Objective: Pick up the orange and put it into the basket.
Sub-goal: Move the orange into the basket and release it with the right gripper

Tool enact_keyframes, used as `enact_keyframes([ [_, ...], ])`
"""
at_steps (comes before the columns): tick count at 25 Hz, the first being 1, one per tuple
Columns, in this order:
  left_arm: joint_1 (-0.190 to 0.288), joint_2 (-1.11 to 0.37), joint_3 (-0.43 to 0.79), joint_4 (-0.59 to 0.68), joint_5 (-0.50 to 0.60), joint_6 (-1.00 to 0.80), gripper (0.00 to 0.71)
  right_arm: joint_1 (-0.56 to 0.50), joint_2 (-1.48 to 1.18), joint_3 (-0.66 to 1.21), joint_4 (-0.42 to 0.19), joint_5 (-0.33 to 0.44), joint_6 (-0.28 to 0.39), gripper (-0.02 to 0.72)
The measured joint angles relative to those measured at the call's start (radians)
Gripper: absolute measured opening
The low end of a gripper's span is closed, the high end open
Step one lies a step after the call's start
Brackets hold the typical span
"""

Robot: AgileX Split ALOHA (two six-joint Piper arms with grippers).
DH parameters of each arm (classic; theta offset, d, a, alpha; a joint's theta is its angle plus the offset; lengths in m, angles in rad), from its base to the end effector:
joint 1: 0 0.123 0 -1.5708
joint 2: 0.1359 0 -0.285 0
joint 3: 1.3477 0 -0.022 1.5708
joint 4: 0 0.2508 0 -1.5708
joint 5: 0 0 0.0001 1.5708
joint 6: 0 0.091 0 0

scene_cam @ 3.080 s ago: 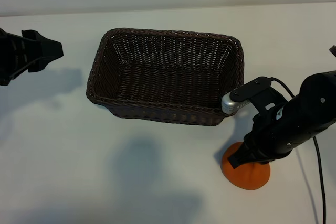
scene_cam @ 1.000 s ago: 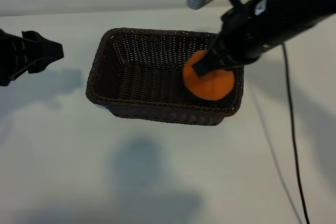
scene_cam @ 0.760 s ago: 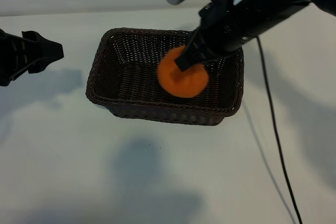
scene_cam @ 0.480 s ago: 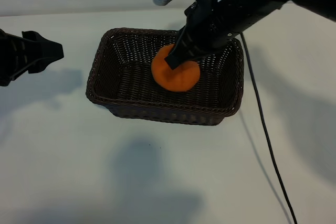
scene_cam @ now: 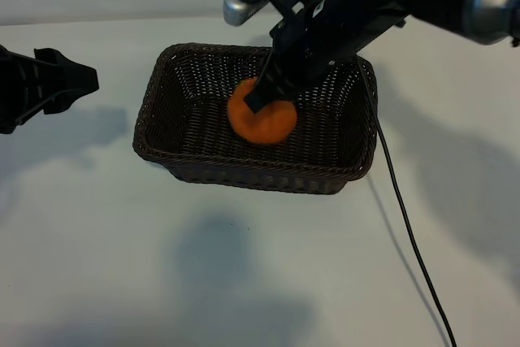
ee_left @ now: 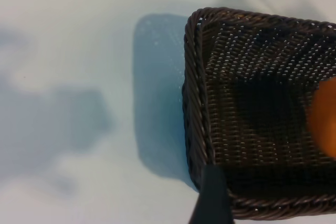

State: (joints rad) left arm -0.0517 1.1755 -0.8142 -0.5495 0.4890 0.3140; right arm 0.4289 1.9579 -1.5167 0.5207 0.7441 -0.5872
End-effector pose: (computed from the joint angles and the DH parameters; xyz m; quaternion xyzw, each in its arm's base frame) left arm 0.2402 -0.0348 0.2949 -0.0064 0.9013 -0.1600 0.4026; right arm 0.3777 0.2065 0.2302 -0.3318 0.8905 0.1953 0.2425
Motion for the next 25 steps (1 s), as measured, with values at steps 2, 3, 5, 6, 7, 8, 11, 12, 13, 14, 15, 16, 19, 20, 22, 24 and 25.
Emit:
enact_keyframes([
  [2, 0.000, 0.000, 0.000, 0.000, 0.000, 0.000, 0.590, 0.000, 0.027, 0.000, 0.007, -0.009, -0.014, 0.097],
  [3, 0.000, 0.000, 0.000, 0.000, 0.000, 0.000, 0.590, 0.000, 0.042, 0.000, 0.011, -0.014, -0.020, 0.097],
  [5, 0.000, 0.000, 0.000, 0.000, 0.000, 0.000, 0.590, 0.005, 0.069, 0.000, 0.014, -0.030, -0.027, 0.097],
  [6, 0.000, 0.000, 0.000, 0.000, 0.001, 0.000, 0.590, 0.009, 0.082, 0.000, 0.014, -0.037, -0.027, 0.097],
  [7, 0.000, 0.000, 0.000, 0.000, 0.001, 0.000, 0.590, 0.014, 0.094, 0.000, 0.014, -0.045, -0.029, 0.097],
  [8, 0.000, 0.000, 0.000, 0.000, 0.001, 0.000, 0.590, 0.018, 0.106, 0.000, 0.014, -0.049, -0.030, 0.097],
  [11, 0.000, 0.000, 0.000, 0.000, 0.001, 0.000, 0.590, 0.031, 0.136, -0.006, 0.016, -0.054, -0.035, 0.097],
  [12, 0.000, 0.000, 0.000, 0.000, 0.001, 0.000, 0.590, 0.034, 0.144, -0.008, 0.017, -0.058, -0.035, 0.097],
  [13, 0.000, 0.000, 0.000, 0.000, 0.001, 0.000, 0.590, 0.037, 0.147, -0.008, 0.017, -0.063, -0.035, 0.097],
  [14, 0.000, 0.000, 0.000, 0.000, 0.001, 0.000, 0.590, 0.040, 0.150, -0.008, 0.017, -0.066, -0.035, 0.097],
  [15, 0.000, 0.000, 0.000, 0.000, 0.001, 0.000, 0.590, 0.040, 0.151, -0.008, 0.019, -0.067, -0.035, 0.097],
  [16, 0.000, 0.000, 0.000, 0.000, 0.001, 0.000, 0.590, 0.040, 0.152, -0.009, 0.021, -0.068, -0.035, 0.097],
  [19, 0.000, 0.000, 0.000, 0.000, 0.001, 0.000, 0.590, 0.040, 0.152, -0.010, 0.021, -0.069, -0.035, 0.097],
  [20, 0.000, 0.000, 0.000, 0.000, 0.001, 0.000, 0.590, 0.040, 0.152, -0.010, 0.021, -0.068, -0.035, 0.097],
  [22, 0.000, 0.000, 0.000, 0.000, 0.001, -0.001, 0.590, 0.040, 0.152, -0.010, 0.021, -0.068, -0.035, 0.098],
  [24, 0.000, 0.000, 0.000, 0.000, 0.001, -0.002, 0.590, 0.040, 0.152, -0.010, 0.021, -0.067, -0.027, 0.124],
  [25, 0.000, 0.000, 0.000, 0.000, 0.001, -0.002, 0.590, 0.040, 0.152, -0.011, 0.021, -0.066, -0.024, 0.157],
])
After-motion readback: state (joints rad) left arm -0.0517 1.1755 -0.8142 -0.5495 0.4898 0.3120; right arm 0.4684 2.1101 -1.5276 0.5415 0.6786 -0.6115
